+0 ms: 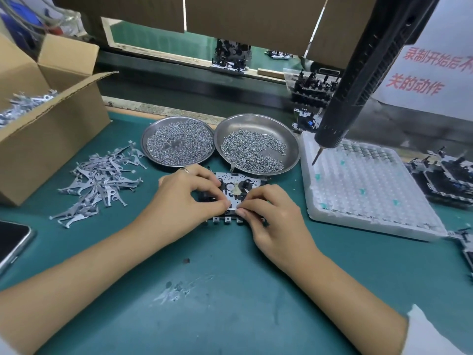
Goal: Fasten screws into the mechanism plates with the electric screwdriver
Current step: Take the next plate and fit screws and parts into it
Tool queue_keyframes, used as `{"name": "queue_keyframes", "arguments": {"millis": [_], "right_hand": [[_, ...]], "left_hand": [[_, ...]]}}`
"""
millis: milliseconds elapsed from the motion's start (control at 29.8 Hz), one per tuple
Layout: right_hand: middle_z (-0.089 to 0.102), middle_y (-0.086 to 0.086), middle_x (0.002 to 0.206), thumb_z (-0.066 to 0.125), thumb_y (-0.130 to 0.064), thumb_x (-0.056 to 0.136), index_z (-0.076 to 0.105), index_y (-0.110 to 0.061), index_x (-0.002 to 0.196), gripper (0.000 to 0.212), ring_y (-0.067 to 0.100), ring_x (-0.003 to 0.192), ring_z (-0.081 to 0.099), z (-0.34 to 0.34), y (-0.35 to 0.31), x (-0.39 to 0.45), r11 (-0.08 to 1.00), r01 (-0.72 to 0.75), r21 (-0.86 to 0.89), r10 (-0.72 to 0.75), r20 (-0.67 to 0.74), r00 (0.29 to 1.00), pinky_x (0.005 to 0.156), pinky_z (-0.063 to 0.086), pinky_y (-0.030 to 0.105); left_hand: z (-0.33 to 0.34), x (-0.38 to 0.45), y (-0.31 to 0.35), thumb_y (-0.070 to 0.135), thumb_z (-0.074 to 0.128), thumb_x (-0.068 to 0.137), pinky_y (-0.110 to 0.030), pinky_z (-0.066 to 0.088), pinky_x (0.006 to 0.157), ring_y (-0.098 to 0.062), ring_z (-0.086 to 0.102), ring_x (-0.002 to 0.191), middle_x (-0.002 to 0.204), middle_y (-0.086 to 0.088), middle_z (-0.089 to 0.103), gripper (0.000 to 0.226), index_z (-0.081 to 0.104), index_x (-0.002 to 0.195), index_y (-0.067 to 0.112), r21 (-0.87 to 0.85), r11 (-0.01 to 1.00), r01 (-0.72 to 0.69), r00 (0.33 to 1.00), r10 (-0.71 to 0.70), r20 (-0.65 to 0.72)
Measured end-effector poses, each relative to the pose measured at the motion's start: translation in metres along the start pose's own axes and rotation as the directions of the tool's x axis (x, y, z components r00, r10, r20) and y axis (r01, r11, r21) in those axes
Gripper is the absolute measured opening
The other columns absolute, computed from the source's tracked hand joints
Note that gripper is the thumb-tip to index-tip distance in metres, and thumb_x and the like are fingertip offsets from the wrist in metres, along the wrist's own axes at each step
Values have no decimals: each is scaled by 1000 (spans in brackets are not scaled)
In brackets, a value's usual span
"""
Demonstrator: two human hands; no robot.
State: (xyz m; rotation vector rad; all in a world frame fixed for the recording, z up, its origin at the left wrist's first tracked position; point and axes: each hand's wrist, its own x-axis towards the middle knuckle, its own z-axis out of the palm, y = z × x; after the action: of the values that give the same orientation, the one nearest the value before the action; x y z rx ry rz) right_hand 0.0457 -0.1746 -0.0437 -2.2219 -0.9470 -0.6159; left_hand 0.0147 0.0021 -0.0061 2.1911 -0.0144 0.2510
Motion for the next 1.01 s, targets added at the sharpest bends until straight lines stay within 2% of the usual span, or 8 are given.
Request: {"name": "queue_keyframes", "arguments": {"millis": [201,436,503,604,637,705,805,1007], "right_hand": [[65,2,85,67,-12,84,74,-5,85,9,13,81,60,-6,3,3,960,-167,226,174,-10,985,76,44,15],[65,-2,81,64,-11,90,72,-9,80,13,7,81,59,-9,7,6,870,-327,370,369,-45,928,73,46,19],[65,-2,81,64,-9,90,72,-8,80,13,6,80,59,-9,7,6,866,-320,384,372,-67,926,73,45,18],[64,-3,81,64,-9,90,71,-10,79,13,7,80,59,-10,7,5,861,-314,400,376,-85,923,72,46,21],[64,-3,81,63,-10,90,71,-11,79,14,8,80,59,-9,6,4,858,-318,404,381,-84,921,70,47,23],[64,-4,82,63,-10,91,71,-11,81,13,8,81,59,-9,5,3,856,-322,404,386,-84,919,70,48,27],[63,-6,82,63,-10,91,72,-10,82,13,5,81,59,-9,5,3,859,-318,401,379,-81,922,68,49,28],[63,-7,81,62,-12,92,71,-10,81,14,3,80,57,-10,6,3,867,-315,386,365,-61,929,67,44,17]], "left_hand": [[-2,2,1,45,74,60,-45,35,102,-1,58,86,91,18,59,7,69,60,40,17,1000,-12,999,12,33],[-3,3,-5,36,81,67,-44,33,104,5,56,89,90,19,59,12,70,65,42,49,998,-45,998,43,51],[-4,5,-8,41,80,66,-35,37,103,3,56,90,93,16,60,13,72,75,43,47,997,-67,996,63,67],[-9,13,-11,40,72,77,-6,39,82,-1,58,83,92,11,63,15,72,91,35,51,990,-128,990,131,-50],[-12,19,-14,34,68,83,-6,39,80,-3,58,82,93,6,64,13,72,95,30,95,986,-134,981,146,-127],[-20,37,-23,28,60,91,-25,43,90,-19,58,95,105,-6,63,23,68,112,22,298,953,-62,973,124,-195],[-27,63,-34,30,56,94,-43,41,98,-34,50,116,124,-14,58,37,56,130,23,580,809,92,996,-61,-72],[-22,72,-32,24,64,89,-37,49,87,-31,62,99,100,-9,72,15,73,101,22,562,811,164,982,-78,-173]]}}
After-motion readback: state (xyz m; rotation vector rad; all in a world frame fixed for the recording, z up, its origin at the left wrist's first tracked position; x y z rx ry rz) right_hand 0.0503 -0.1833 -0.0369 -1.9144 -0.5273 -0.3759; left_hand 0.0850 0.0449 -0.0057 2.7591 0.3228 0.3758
